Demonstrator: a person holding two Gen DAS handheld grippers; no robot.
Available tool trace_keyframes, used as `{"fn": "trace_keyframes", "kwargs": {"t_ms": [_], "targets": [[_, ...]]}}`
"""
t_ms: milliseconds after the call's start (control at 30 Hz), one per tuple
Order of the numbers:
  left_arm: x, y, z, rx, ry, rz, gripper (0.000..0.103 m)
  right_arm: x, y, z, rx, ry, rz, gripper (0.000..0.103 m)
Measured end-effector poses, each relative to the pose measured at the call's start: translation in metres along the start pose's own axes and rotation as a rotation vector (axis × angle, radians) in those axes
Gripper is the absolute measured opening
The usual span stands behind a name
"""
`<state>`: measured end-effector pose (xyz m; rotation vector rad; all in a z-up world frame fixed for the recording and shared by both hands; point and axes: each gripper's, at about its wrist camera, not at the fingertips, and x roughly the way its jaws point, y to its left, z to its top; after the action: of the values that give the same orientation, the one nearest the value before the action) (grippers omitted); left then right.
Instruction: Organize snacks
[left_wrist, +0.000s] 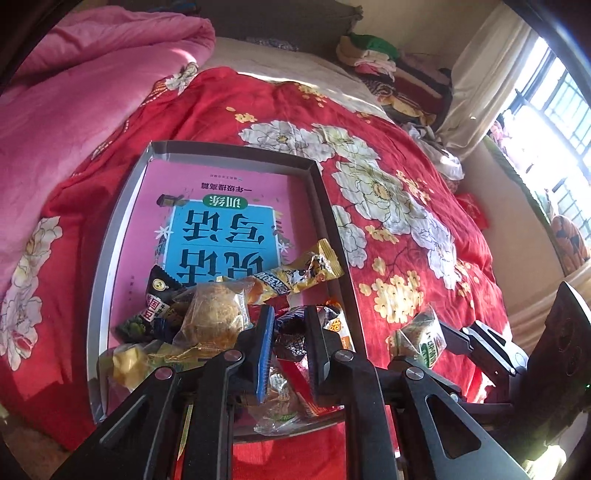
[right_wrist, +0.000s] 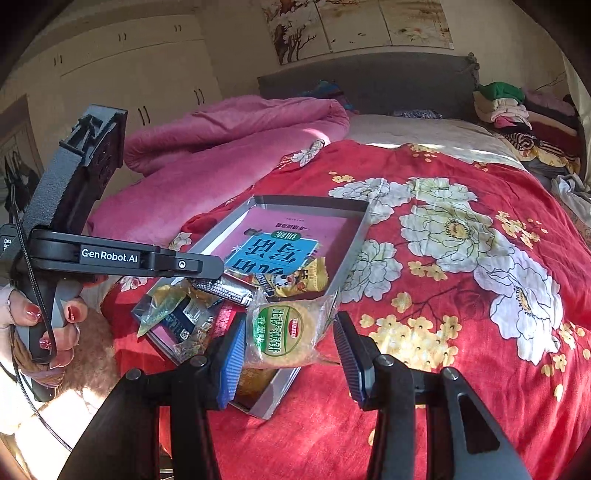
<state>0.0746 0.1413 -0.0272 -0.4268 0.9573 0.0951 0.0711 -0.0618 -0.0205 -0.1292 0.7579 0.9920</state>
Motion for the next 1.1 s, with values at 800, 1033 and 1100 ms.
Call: {"fn": "trace_keyframes", "kwargs": {"t_ms": [800,1033,1100], "targets": [[0.0,0.02,-0.012,0.015,-0.01,0.017,0.017,0.057,0.024,0.004,0.033,0.119,0.015,0.048],[-0.001,0.018,-0.011,0.013,-0.014,-0.001,0.019,0.054,0.021,0.002,0.05,0.12,0.014,0.063],[-0.005,0.016,-0.011,0.012,-0.026,-0.015,0.025,0.047,0.021,0.002,0.043,0.103,0.006,0.066]]}}
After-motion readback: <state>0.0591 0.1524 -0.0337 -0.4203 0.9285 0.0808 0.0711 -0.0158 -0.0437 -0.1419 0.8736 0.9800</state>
